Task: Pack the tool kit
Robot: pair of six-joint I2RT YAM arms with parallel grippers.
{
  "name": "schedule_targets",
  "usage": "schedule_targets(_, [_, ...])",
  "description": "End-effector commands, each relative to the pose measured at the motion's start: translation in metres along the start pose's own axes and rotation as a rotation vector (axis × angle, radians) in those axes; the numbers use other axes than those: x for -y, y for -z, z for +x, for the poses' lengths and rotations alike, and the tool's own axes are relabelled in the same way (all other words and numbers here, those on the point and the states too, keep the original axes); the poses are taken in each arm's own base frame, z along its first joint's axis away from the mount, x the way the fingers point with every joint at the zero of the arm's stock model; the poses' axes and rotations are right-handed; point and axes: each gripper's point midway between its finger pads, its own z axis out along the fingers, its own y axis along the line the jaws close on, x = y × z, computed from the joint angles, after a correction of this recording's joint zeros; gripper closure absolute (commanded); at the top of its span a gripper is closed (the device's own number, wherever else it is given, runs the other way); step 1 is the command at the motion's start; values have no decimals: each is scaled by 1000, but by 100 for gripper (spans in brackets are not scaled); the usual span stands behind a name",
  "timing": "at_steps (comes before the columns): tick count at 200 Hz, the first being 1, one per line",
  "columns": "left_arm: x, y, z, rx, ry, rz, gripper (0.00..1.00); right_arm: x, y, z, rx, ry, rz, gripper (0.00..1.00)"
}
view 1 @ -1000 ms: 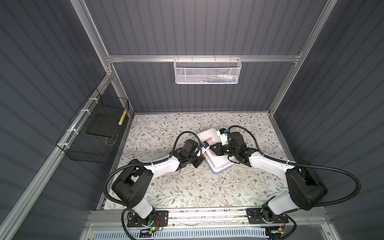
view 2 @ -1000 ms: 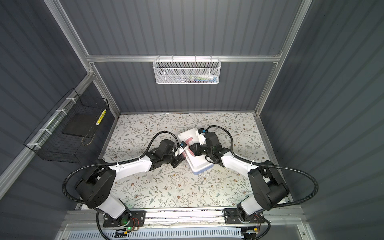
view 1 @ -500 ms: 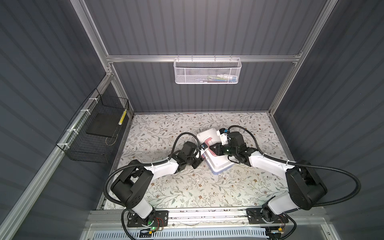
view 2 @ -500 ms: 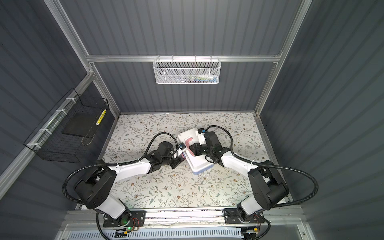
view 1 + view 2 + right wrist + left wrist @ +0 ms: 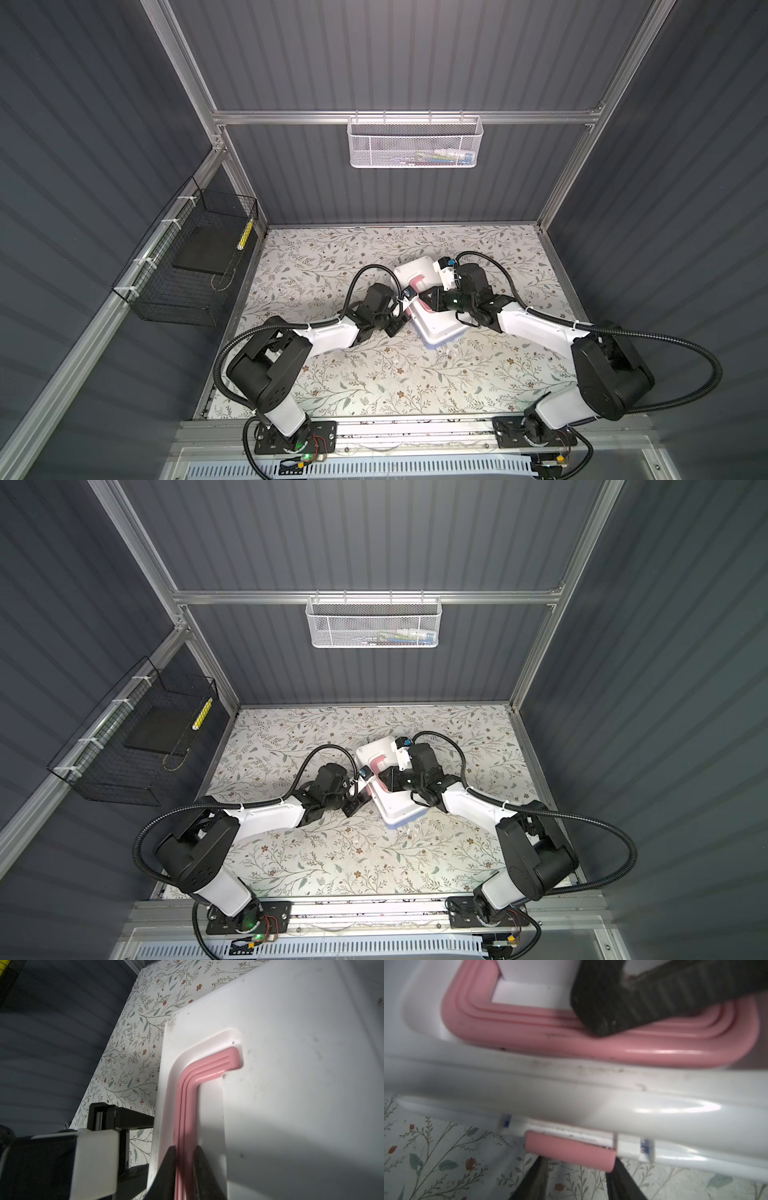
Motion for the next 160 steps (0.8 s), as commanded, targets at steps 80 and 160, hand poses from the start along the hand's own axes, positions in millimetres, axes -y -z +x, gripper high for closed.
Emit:
schedule_targets(80, [-13, -8, -5, 61, -20, -28, 53, 56, 1, 112, -368, -169, 199, 80])
schedule_targets(160, [-22, -10, 0, 64, -8, -49, 50, 55, -1, 110, -372, -175, 199, 80])
